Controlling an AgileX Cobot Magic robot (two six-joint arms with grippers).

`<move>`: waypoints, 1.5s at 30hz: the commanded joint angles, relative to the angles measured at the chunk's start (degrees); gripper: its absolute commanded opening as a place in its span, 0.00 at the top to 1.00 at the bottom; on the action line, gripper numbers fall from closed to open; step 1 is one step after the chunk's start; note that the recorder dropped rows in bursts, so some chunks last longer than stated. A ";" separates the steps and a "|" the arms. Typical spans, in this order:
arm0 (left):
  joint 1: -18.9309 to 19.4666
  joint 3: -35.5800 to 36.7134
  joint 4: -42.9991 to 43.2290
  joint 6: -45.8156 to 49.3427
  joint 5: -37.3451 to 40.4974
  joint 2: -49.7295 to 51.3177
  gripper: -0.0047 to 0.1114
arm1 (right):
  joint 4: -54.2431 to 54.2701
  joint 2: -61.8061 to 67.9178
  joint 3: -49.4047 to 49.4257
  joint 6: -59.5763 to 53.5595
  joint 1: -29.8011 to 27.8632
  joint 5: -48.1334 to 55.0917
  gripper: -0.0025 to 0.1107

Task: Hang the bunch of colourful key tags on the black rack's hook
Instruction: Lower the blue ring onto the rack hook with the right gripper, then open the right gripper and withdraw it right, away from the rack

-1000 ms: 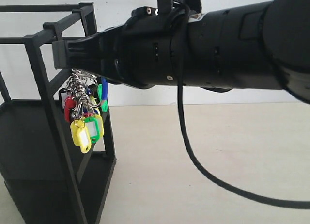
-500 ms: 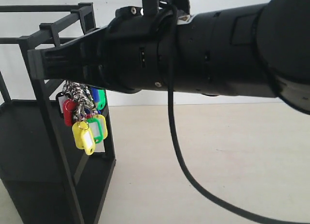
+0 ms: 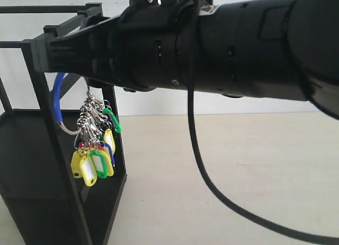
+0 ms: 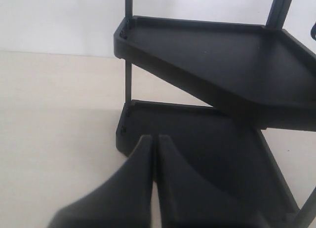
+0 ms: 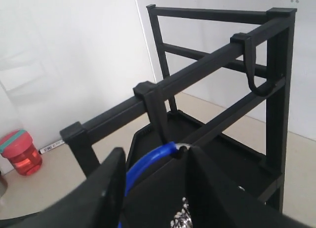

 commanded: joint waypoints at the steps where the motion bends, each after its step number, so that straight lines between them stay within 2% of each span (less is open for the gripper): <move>1: -0.04 0.16 0.28 0.20 -0.43 -0.12 0.92 | 0.02 -3.21 -0.13 -0.32 0.06 1.16 0.64; 5: -0.04 0.16 0.28 0.20 -0.43 -0.12 0.92 | 0.02 -5.75 1.85 -0.32 0.06 2.41 0.64; 15: -0.04 0.16 0.28 0.20 -0.43 -0.12 0.92 | 0.24 -17.57 15.27 1.16 0.06 5.07 0.64; 27: -0.04 0.16 0.28 0.20 -0.43 -0.12 0.92 | -0.34 -30.97 28.41 1.06 0.06 17.52 0.65; 28: -0.04 0.16 0.28 0.20 -0.43 -0.12 0.92 | -0.34 -31.31 29.53 1.06 0.06 17.63 0.66; 30: -0.04 0.16 0.28 0.20 -0.43 -0.12 0.92 | -0.34 -31.48 31.32 1.06 0.06 17.77 0.74; 33: -0.04 0.16 0.28 0.20 -0.43 -0.12 0.92 | -0.34 -31.48 33.88 1.06 0.06 17.65 0.98; 45: -0.04 0.16 0.28 0.20 -0.43 -0.12 0.92 | -0.09 -31.48 35.86 2.86 0.06 18.37 0.98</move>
